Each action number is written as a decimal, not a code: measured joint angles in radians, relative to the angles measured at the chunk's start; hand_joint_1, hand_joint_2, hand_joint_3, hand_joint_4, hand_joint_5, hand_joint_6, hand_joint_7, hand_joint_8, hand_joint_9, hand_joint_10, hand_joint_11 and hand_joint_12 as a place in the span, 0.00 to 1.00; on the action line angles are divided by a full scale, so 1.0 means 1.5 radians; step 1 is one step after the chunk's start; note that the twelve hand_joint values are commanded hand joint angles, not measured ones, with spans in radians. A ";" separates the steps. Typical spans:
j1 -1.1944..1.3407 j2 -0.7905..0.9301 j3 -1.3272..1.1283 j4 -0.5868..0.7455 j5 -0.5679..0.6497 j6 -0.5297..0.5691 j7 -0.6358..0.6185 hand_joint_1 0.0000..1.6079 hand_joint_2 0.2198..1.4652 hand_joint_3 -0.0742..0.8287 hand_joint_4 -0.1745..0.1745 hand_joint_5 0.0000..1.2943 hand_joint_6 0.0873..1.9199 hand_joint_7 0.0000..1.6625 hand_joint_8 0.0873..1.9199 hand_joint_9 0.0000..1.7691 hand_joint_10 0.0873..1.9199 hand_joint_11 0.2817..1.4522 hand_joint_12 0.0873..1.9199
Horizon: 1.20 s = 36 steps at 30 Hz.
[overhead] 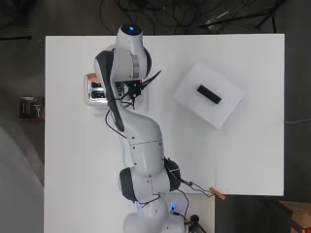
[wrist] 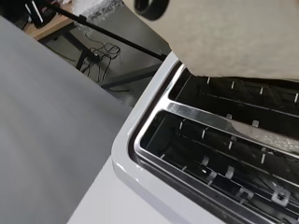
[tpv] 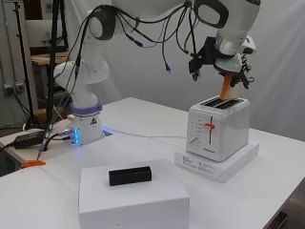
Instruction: Teleoperate dual arm-hand system to toast a bread
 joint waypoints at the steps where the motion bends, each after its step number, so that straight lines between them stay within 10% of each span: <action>1: -0.001 0.017 -0.002 0.018 0.020 -0.012 0.023 0.84 0.73 0.08 0.00 0.53 0.63 0.64 0.39 0.67 0.38 0.47 0.00; 11: -0.002 0.059 -0.015 0.020 0.066 -0.016 0.078 0.85 0.76 0.08 0.00 0.48 0.65 0.57 0.46 0.57 0.59 0.49 0.00; 24: 0.007 -0.002 0.009 -0.093 0.062 0.073 0.033 0.86 0.71 0.08 0.00 0.55 0.59 0.65 0.36 0.65 0.48 0.49 0.00; 25: 0.008 -0.011 0.011 -0.102 0.062 0.079 0.031 0.82 0.73 0.08 0.00 0.53 0.64 0.65 0.39 0.65 0.38 0.47 0.00; 27: 0.010 -0.020 0.013 -0.108 0.058 0.084 0.032 0.34 0.57 0.06 0.29 0.20 0.24 0.28 0.14 0.36 0.10 0.23 0.00; 29: 0.024 -0.003 0.012 -0.083 0.039 0.064 0.048 0.09 0.49 0.07 0.45 0.05 0.03 0.10 0.01 0.21 0.00 0.14 0.00; 36: 0.060 0.067 0.005 0.121 -0.040 -0.025 0.085 0.00 0.52 0.09 0.69 0.08 0.00 0.08 0.00 0.16 0.00 0.12 0.00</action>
